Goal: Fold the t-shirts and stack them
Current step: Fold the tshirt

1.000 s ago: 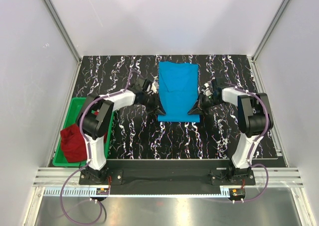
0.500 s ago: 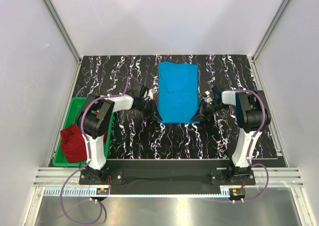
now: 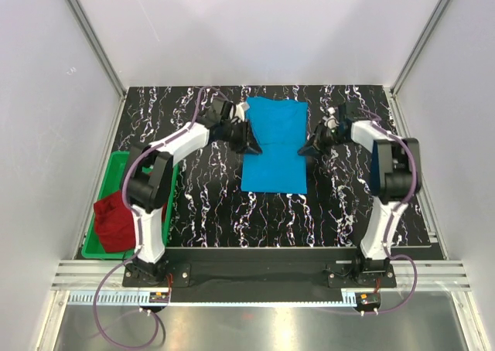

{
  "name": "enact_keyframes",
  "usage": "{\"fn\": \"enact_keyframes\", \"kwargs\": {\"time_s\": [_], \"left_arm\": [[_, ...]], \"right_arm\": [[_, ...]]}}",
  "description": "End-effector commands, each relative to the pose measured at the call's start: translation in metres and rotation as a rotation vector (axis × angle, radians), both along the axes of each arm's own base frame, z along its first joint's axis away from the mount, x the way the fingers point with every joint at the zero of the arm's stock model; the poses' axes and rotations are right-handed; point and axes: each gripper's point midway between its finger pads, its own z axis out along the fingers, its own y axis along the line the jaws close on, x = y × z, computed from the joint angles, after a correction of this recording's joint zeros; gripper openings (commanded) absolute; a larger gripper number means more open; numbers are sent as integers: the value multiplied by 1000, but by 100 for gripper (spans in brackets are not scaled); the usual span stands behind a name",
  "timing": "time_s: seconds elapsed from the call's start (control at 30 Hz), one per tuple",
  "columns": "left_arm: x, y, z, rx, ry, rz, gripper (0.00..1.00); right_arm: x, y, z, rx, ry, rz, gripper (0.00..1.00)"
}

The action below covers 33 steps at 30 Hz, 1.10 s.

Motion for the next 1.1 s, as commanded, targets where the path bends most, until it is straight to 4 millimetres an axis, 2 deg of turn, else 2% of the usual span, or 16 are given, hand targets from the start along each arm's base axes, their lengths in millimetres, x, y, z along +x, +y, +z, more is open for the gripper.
{"fn": "enact_keyframes", "kwargs": {"time_s": [0.0,0.2,0.47,0.57,0.63,0.67,0.7,0.73,0.8,0.83,0.87,0.9,0.93,0.97,1.0,1.07], "left_arm": [[47,-9,-2,-117,9,34,25],[102,1,-22,-203,17,115,23],[108,15,-74,-161,78,125,23],[107,22,-76,-96,80,103,26],[108,30,-63,-28,34,99,33],[112,36,-39,8,-31,115,36],[106,41,-32,42,-41,117,36],[103,45,-25,71,-74,111,38],[89,57,1,114,-123,137,40],[81,61,8,127,-138,142,41],[63,71,-5,168,-108,157,42],[52,75,20,162,-159,169,45],[41,79,21,168,-155,179,45],[16,84,0,192,-101,173,46],[6,86,4,184,-111,181,46],[-20,87,11,152,-89,206,47]], "right_arm": [[42,13,-7,87,-9,-12,15],[80,14,-29,98,13,-22,13],[92,-30,-62,104,58,-109,14],[95,-50,-65,54,60,-132,15],[90,-63,-50,-14,66,-121,21],[77,-72,-50,-93,116,-123,25],[75,-78,-41,-138,98,-114,28],[71,-82,-19,-178,47,-101,35],[44,-89,-19,-243,85,-113,45],[35,-88,2,-245,46,-120,51],[27,-85,6,-236,32,-119,55],[-3,-79,-10,-223,103,-117,57],[-13,-75,3,-211,65,-125,58],[-17,-69,4,-185,29,-125,60],[-46,-62,-13,-168,99,-136,61],[-59,-43,-8,-144,41,-112,62]]}}
